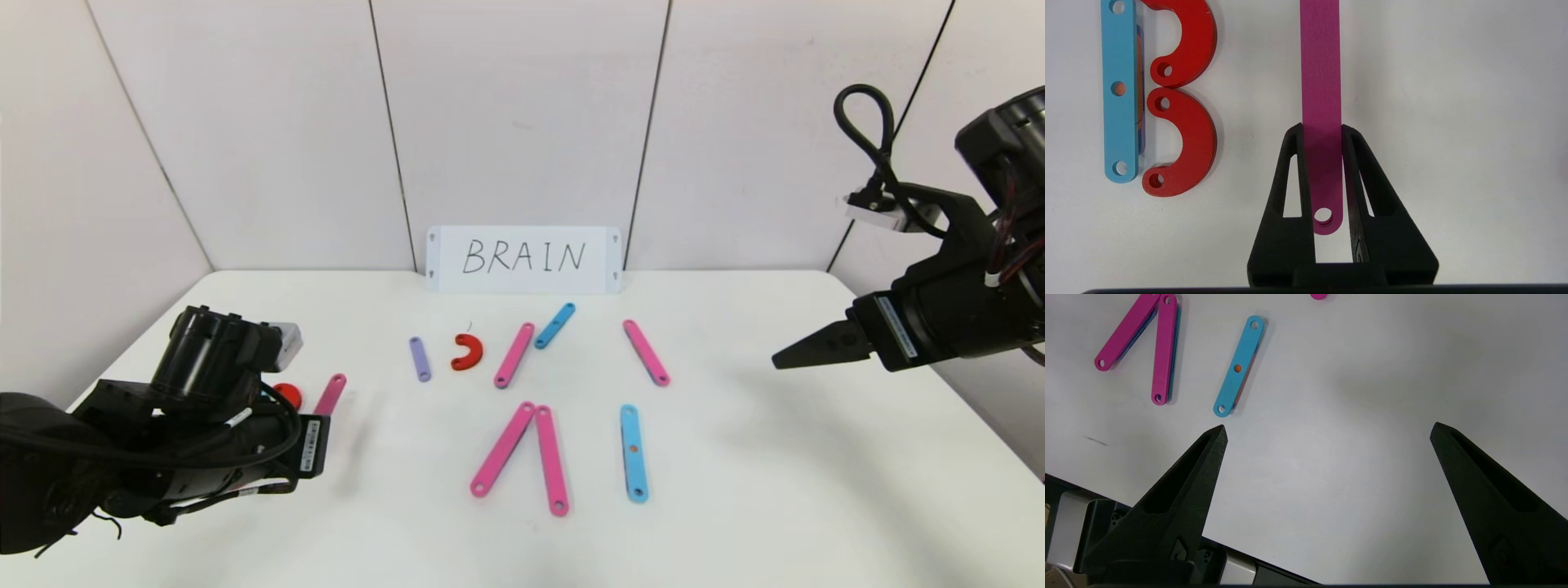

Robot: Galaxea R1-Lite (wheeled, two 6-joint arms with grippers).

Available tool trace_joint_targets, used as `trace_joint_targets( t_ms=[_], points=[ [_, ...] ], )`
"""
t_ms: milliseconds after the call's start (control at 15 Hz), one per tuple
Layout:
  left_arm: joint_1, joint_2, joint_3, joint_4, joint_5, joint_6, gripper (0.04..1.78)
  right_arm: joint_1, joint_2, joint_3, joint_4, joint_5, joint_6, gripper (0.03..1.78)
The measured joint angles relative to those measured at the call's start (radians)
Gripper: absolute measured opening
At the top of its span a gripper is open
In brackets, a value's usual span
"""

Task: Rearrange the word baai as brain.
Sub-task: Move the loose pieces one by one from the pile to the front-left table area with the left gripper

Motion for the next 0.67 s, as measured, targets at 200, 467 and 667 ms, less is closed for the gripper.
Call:
trace_joint_targets(
  t_ms=[200,467,667],
  points=[
    [0.000,0.022,0.006,-0.001,0.004,-0.003,0.27,0.000,0.000,0.000,0.000,0.000,-0.001,1.74],
    [0.000,0.065,0.013,-0.036,0.005,-0.004,0.27,0.000,0.000,0.001,0.001,0.000,-0.005,1.74],
    [0.001,0.102,0.033,-0.113,-0.003,-0.004,0.27,0.000,0.000,0.002,0.002,0.000,-0.006,1.74]
  ],
)
